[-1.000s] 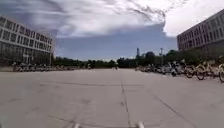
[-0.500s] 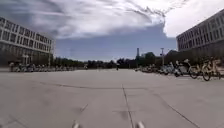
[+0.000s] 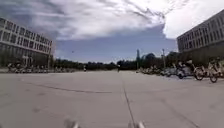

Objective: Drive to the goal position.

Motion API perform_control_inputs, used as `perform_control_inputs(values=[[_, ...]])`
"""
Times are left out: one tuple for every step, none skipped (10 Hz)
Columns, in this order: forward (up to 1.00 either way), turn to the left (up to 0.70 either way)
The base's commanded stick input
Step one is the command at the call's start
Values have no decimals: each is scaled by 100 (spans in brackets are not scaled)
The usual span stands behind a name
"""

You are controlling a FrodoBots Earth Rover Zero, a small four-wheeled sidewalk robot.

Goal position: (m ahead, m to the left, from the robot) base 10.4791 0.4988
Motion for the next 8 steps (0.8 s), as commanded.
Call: perform_control_inputs(values=[[70, 0], [70, 0], [70, 0], [70, 0], [70, 0], [70, 0], [70, 0], [70, 0]])
